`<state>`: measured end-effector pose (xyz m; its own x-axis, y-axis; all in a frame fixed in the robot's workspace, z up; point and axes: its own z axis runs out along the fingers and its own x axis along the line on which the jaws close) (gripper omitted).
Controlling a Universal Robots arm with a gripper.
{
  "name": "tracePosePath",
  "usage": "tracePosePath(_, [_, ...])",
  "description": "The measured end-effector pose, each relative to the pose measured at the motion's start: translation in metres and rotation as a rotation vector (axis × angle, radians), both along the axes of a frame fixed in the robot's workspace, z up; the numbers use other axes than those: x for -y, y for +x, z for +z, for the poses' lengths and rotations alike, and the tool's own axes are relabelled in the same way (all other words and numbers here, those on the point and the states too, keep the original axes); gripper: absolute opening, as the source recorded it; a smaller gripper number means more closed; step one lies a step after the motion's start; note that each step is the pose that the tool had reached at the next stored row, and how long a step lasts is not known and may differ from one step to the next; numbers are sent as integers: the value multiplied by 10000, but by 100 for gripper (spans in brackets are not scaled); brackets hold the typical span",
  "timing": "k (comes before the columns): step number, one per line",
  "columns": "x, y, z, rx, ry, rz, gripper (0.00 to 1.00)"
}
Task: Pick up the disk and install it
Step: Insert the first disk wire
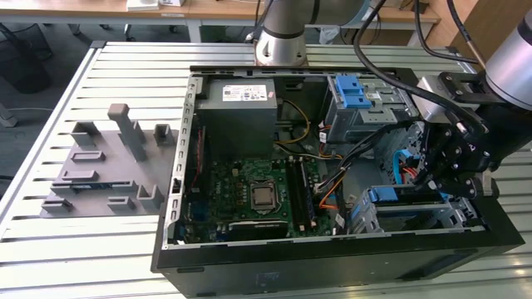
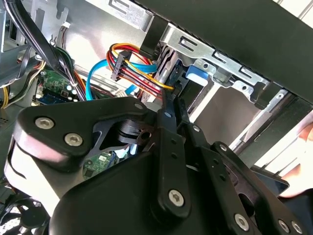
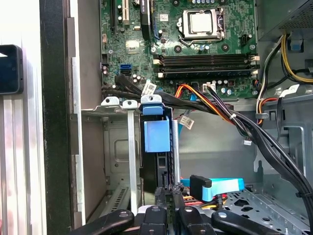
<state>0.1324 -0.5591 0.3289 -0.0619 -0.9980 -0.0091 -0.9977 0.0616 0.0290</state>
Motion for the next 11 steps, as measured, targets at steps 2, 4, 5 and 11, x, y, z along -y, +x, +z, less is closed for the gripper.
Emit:
tracePosePath(2, [0,0,-2,0,3,0,16])
tracePosePath(4, [0,0,-5,-2,11,-1,17])
tracePosePath(5, [0,0,-5,-1,12,-2,17])
tracePosePath(11, [0,0,78,-1,4,-1,24])
